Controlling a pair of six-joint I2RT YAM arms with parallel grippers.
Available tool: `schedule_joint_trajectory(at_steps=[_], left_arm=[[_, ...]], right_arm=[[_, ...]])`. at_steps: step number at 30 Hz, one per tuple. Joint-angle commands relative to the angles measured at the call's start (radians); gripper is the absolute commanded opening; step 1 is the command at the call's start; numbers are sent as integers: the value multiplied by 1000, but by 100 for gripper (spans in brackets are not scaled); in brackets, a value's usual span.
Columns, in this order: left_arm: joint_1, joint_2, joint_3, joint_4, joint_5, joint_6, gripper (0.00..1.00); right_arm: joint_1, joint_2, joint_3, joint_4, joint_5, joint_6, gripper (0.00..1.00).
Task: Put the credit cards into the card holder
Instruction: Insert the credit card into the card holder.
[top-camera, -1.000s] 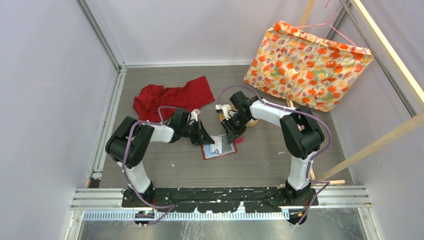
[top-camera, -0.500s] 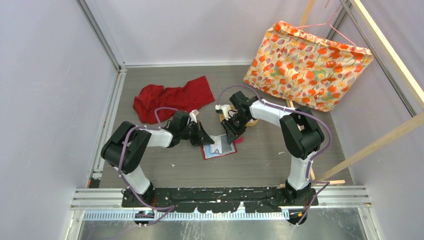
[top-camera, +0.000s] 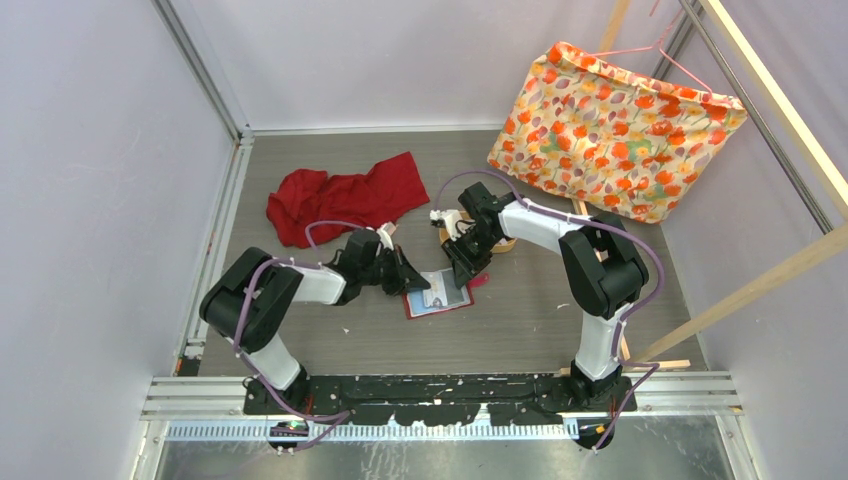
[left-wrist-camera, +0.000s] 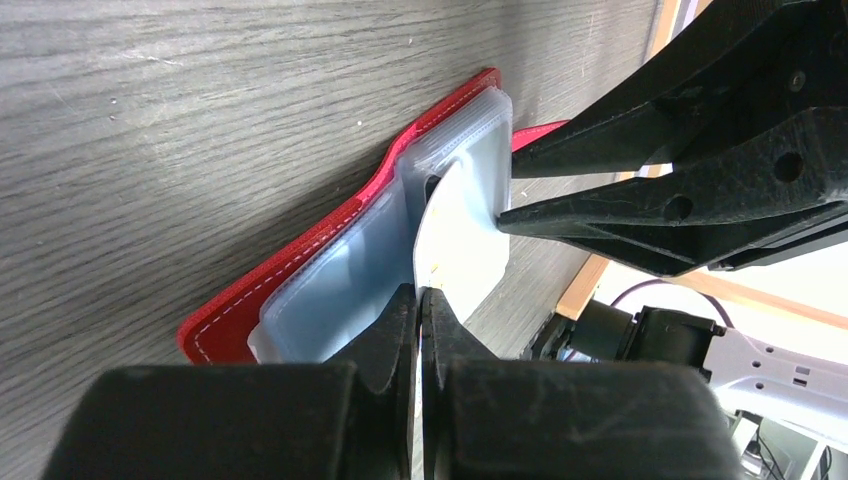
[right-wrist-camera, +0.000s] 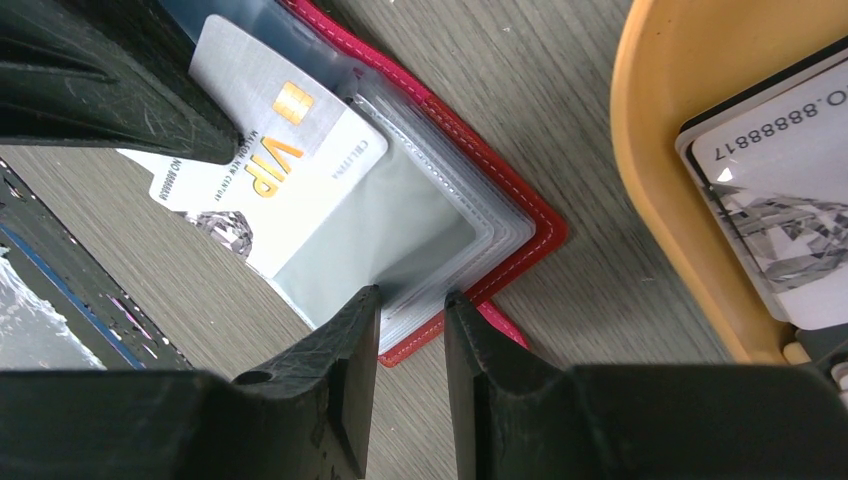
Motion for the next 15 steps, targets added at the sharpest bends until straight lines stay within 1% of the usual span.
schedule_joint_trajectory(at_steps=[1,7,9,10,12,14,15], left_arm=[[-36,7,-25,66,-116,-27,1],[-85,28,-63,184,-195,-111,1],[-101,28,-66,197,-222,-125,2],[-108,26,-65,197,-234,-132,4],[-113,21,-55,168,-248,-136,11],[-114,9,-36,104,-249,-126,23],[-114,-2,-29,73,-251,-115,27]], right_arm=[[24,-13,22,-18,-41,-5,35],[24,0,28,-23,-80,16,35],[24,1,29,-23,-82,19,35],[24,0,30,-23,-82,19,35],[23,-3,29,-23,-81,18,36],[23,-7,31,-22,-80,18,36],[22,-9,32,-22,-79,18,36]])
